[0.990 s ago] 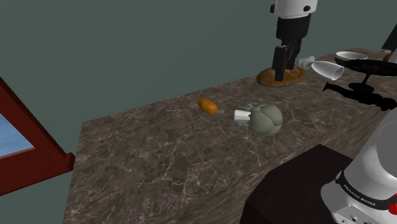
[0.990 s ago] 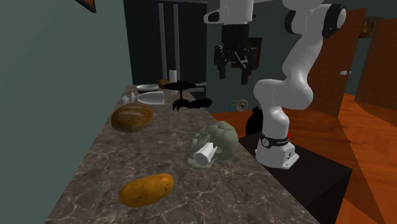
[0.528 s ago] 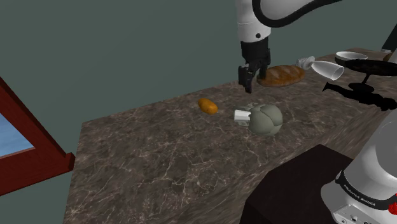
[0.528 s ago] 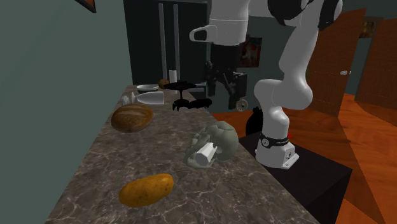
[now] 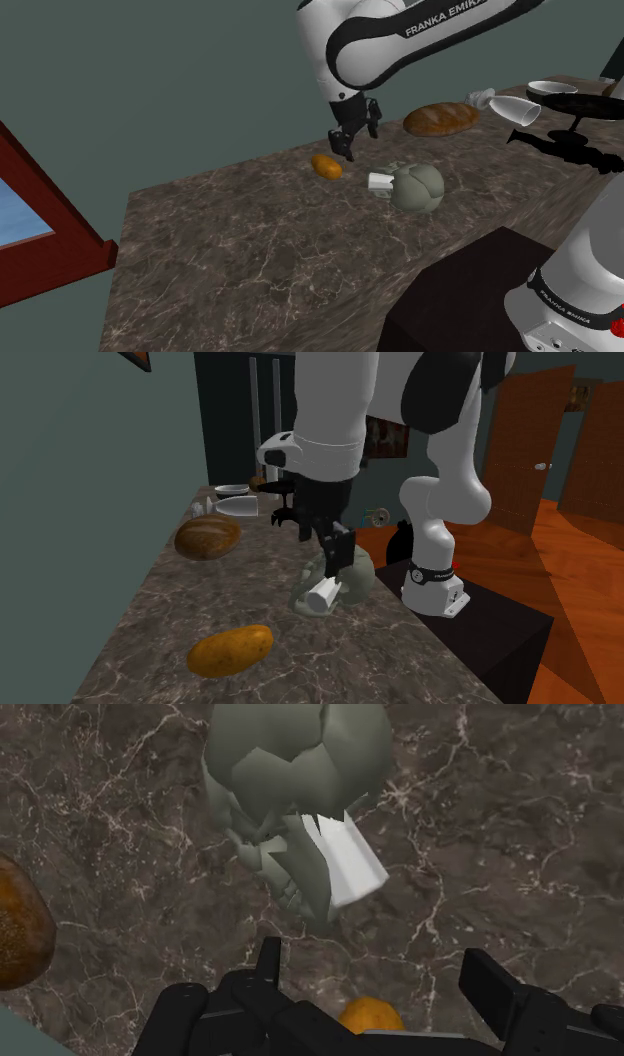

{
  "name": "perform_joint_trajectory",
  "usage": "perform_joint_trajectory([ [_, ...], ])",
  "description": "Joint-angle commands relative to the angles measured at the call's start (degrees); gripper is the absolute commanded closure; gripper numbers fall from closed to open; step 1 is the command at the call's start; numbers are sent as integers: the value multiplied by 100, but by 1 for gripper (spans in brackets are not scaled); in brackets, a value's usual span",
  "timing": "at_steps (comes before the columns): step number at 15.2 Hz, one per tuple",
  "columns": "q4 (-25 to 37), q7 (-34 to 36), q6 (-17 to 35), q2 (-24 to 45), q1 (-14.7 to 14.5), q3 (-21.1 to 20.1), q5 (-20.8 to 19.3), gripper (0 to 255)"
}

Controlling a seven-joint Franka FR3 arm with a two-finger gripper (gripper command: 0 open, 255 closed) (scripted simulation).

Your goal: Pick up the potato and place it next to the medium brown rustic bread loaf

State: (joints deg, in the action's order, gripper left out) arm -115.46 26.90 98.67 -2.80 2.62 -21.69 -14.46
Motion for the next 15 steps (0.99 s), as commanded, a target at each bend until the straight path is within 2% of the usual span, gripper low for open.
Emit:
perform_joint_trajectory([
  [1,384,402,-59,557,-43,-88,-336,0],
  [7,1811,1297,-496,2270,-401,-20,-1288,0],
  [12,3206,1648,-997,3595,-823,254,-1848,0],
  [15,2939,1685,-771,3549,-744,278,-1865,0],
])
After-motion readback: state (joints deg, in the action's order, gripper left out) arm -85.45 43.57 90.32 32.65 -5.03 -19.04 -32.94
